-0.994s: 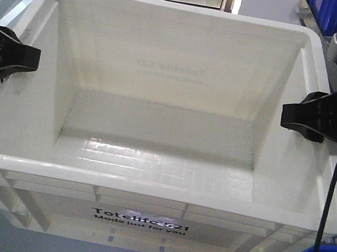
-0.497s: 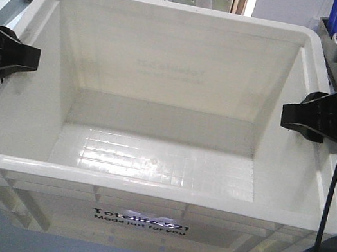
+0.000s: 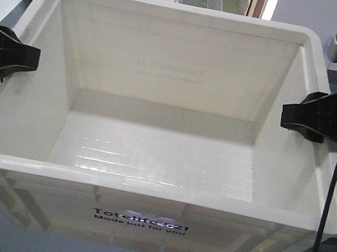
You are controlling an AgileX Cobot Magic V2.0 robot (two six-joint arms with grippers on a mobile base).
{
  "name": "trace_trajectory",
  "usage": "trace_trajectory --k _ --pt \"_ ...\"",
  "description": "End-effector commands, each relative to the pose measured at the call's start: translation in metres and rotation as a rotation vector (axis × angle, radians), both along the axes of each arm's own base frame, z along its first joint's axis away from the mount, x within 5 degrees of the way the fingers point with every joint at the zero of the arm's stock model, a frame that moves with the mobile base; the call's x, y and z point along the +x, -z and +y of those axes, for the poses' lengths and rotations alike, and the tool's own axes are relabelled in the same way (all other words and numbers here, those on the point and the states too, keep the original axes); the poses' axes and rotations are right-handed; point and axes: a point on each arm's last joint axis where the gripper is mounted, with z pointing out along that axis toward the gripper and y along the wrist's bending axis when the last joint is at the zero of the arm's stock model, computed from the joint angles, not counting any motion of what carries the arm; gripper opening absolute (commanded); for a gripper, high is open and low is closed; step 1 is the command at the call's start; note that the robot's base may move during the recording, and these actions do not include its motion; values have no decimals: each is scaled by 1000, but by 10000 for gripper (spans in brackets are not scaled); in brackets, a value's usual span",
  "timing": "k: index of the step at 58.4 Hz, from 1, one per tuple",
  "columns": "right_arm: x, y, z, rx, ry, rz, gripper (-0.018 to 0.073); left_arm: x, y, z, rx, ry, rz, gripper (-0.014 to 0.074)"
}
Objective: Move bin from left to right shelf
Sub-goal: 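Carry the held tote while the base drives toward the other shelf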
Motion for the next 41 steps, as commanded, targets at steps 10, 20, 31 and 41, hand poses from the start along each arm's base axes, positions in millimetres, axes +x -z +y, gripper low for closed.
trace_trajectory --k 10,20,31,41 --pt "-1 -31 4 102 9 -158 -5 -4 -34 -5 -111 4 -186 -6" --pt "-2 -30 4 101 8 -154 -5 -4 -34 -5 -111 4 -186 -6" --pt "-2 -30 4 100 7 -149 -5 -4 -34 -5 -111 4 -186 -6" --pt "-2 -30 4 100 6 -147 -5 -4 -34 -5 -111 4 -186 -6"
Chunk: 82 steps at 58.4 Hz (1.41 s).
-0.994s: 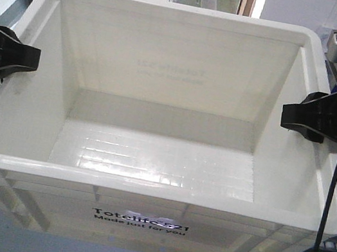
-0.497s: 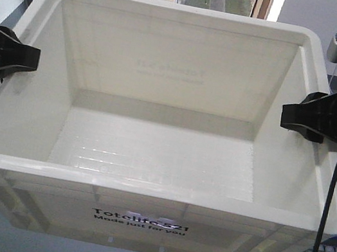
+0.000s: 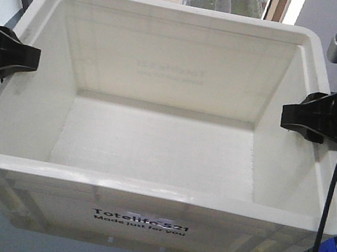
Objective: Move bin from left to right shelf
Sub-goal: 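Carry the held tote while the base drives toward the other shelf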
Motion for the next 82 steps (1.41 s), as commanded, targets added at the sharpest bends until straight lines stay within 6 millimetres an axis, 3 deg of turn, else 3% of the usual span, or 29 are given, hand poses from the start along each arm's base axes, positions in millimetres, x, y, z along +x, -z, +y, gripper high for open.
trace_trajectory --k 1,82 --pt "-2 -30 4 100 6 -150 -5 -4 -34 -5 -111 4 -186 -6" --pt "-2 -30 4 99 6 -150 -5 -4 -34 -5 -111 4 -186 -6"
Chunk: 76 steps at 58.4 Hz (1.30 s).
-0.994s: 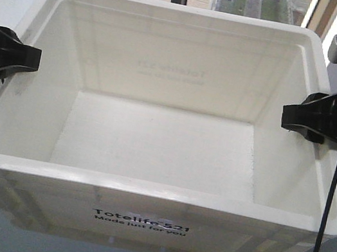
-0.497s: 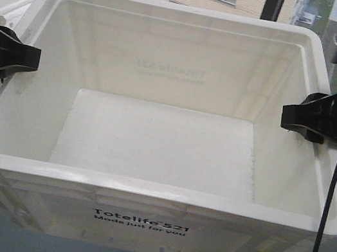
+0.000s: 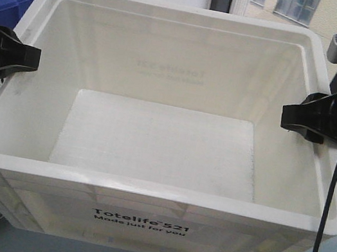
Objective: Move bin from left to right shelf
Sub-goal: 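Carry the held tote while the base drives toward the other shelf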
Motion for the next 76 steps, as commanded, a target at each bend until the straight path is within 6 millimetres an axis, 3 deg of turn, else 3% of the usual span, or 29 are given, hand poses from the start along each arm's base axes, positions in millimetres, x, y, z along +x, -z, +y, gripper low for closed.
trace_trajectory --k 1,76 --pt "-2 -30 4 103 6 -150 -5 -4 -34 -5 -107 3 -187 -6" --pt "-2 -30 4 103 6 -150 -5 -4 -34 -5 -107 3 -187 -6"
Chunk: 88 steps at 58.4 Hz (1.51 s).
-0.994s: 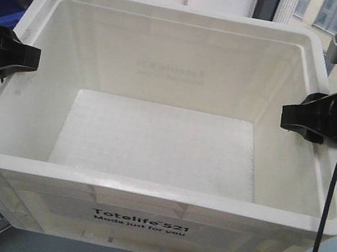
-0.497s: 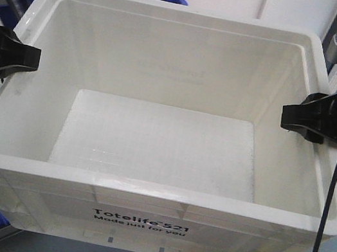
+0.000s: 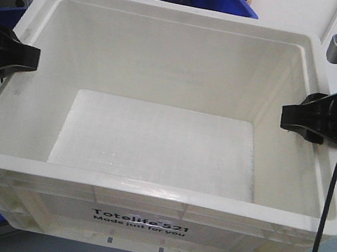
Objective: Move bin from left to right shelf
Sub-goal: 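Carry the held tote while the base drives toward the other shelf, then bring the held tote over the roller shelf among blue bins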
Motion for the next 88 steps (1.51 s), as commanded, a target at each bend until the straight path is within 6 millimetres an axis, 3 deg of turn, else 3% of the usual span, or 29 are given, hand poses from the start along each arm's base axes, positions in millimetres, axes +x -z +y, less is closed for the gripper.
trace_trajectory --k 1,88 --pt "-2 -30 4 103 7 -152 -5 -4 -34 -5 -107 3 -187 -6" --pt "-2 -30 4 103 7 -152 -5 -4 -34 -5 -107 3 -187 -6"
